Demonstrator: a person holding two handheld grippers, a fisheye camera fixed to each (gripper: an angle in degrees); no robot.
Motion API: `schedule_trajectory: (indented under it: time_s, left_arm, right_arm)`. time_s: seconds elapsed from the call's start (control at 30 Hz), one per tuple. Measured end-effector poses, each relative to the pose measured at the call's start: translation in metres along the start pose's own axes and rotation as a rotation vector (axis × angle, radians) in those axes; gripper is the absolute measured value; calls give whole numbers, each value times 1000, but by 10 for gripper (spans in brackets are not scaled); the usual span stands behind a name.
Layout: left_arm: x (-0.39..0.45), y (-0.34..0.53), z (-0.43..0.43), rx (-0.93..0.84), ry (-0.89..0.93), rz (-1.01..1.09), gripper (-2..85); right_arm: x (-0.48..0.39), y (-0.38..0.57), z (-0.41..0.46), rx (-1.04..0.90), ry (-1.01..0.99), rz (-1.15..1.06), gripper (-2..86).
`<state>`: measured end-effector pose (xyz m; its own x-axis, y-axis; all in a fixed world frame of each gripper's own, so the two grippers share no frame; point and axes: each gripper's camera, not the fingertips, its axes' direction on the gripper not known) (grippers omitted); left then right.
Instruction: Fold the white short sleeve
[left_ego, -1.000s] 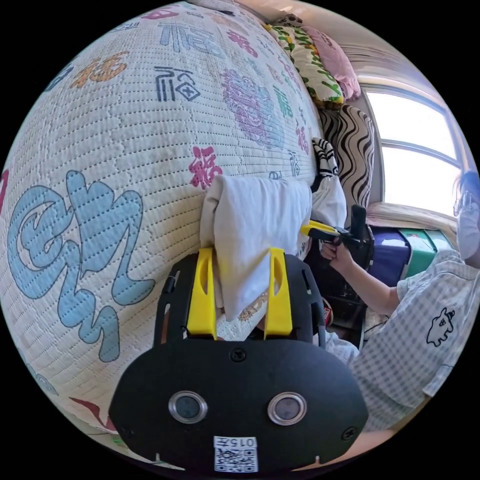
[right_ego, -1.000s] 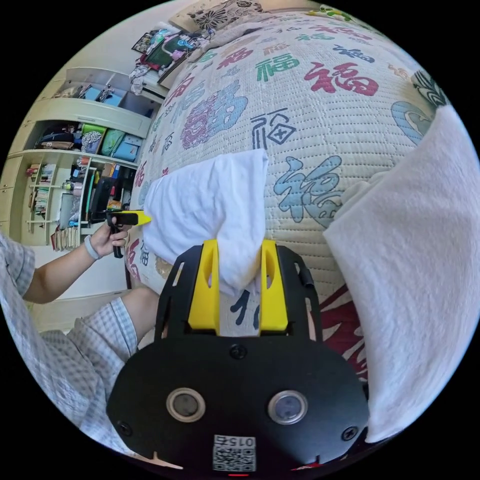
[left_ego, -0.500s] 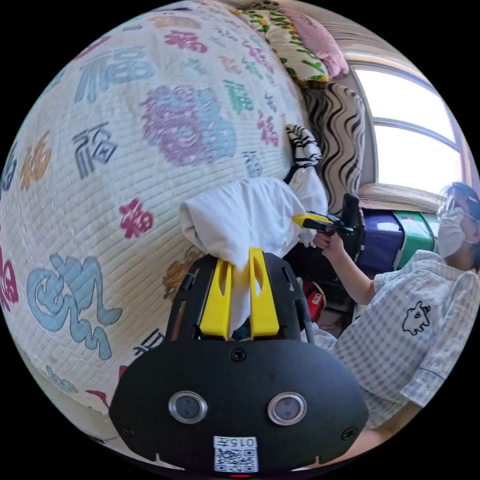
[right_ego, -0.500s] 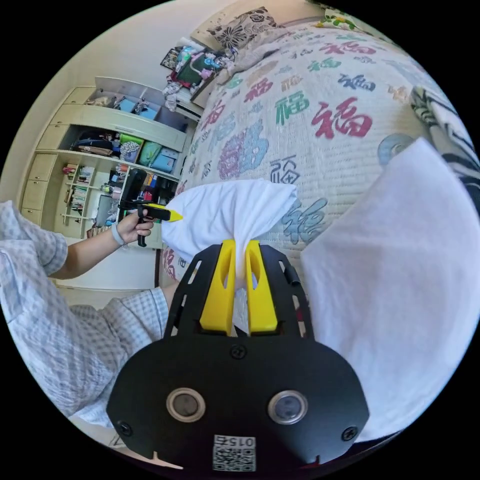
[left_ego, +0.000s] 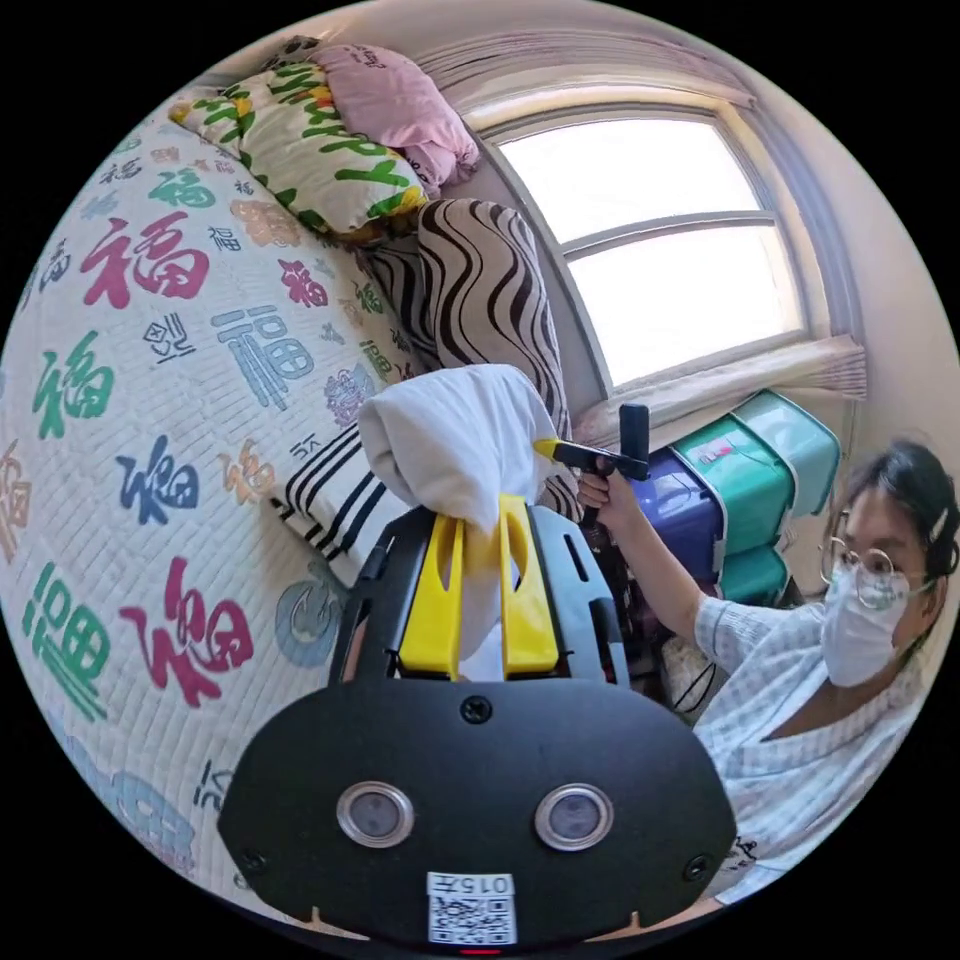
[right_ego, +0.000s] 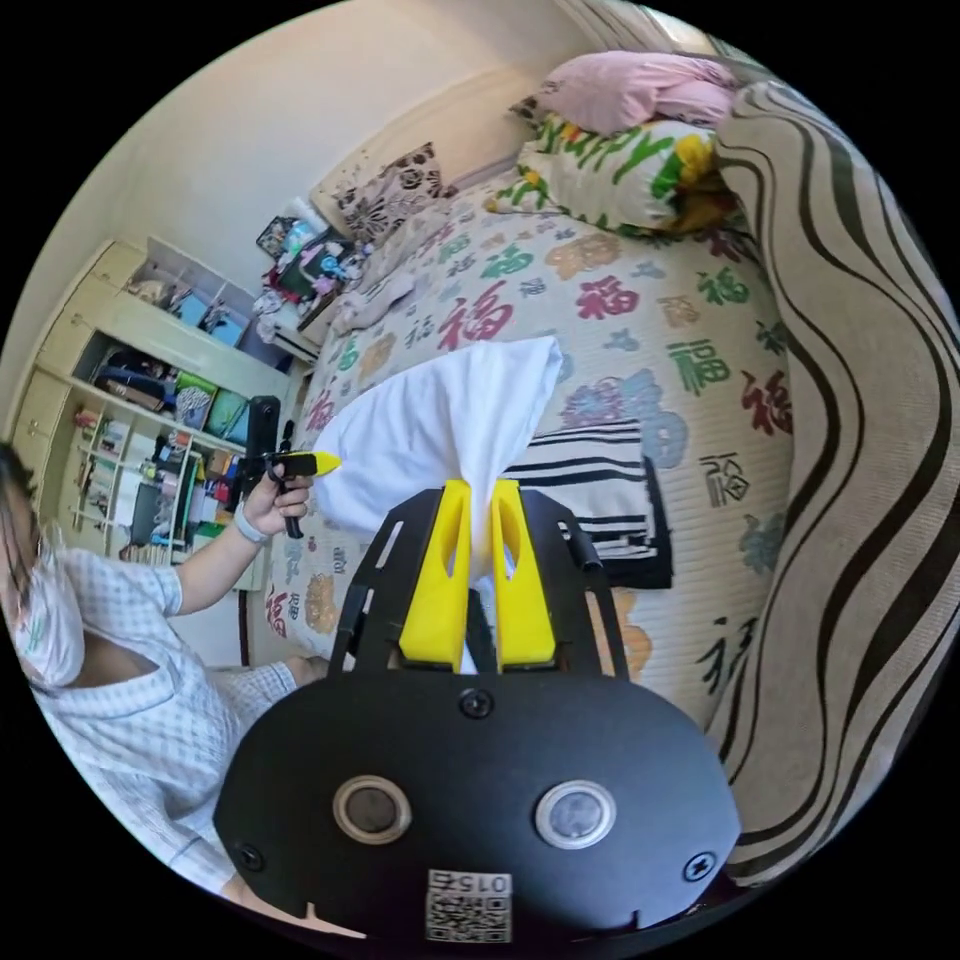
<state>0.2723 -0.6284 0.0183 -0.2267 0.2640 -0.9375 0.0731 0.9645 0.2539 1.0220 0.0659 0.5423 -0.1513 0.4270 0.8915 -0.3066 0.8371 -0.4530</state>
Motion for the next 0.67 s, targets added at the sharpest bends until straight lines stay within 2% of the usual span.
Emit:
schedule_trajectory:
  time_s: [0.17,0.27,0.3,0.4,0.47,0.53,0.67]
  left_arm:
    - [-59,-5,82,-57,-143,-171,64]
    - [-67,7,84,-10,-64,-158,93]
    - [-61,12,78,-26,-55,-116,125]
    - [-38,37,60,-168,-130,-1,223]
    - [-24,61,54,-289,-212,71,262]
    - [-15,96,62,-439,-294,129,301]
    - [-33,121,99,-614,-193,106,322]
  right_arm:
    - [80,-10,45,-84,64,197,46]
    - [84,20,44,29,14,209,72]
    - [78,42,34,102,-61,178,91]
    - [64,114,17,192,-257,156,118]
    - [53,160,19,178,-262,197,134]
    - [44,214,34,103,-203,281,191]
    - [45,266,74,16,-177,391,260]
